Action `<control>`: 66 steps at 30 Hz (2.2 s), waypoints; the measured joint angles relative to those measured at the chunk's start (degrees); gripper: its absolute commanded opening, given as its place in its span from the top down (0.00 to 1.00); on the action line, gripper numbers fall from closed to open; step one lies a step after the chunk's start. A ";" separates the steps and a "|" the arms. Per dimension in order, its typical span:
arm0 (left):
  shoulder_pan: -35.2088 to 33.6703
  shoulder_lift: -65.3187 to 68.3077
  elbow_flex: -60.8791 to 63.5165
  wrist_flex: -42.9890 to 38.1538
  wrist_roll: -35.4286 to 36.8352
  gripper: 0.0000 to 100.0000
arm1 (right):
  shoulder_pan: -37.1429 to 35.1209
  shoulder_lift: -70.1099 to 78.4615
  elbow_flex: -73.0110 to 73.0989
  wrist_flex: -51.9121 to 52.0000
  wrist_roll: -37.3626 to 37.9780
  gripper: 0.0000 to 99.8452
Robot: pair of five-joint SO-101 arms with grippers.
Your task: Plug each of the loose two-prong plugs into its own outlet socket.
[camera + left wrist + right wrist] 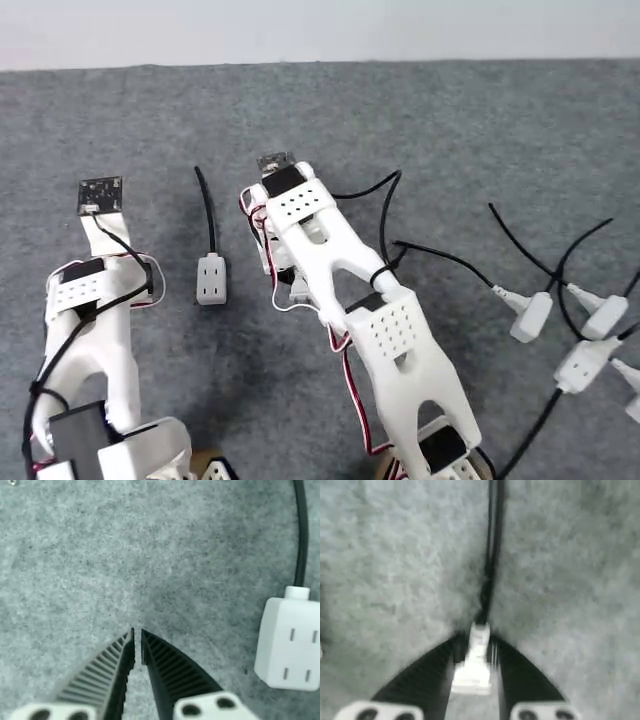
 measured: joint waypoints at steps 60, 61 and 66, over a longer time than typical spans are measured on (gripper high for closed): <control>9.41 -14.95 10.55 9.41 -22.42 0.99 | -5.80 -63.03 54.86 -21.80 0.00 0.99; 9.41 -14.95 10.55 9.32 -22.24 0.99 | -5.80 -64.26 54.68 -21.10 0.00 0.99; 9.41 -11.16 8.44 9.32 -22.15 0.99 | -9.85 -72.26 55.47 -20.57 0.00 0.99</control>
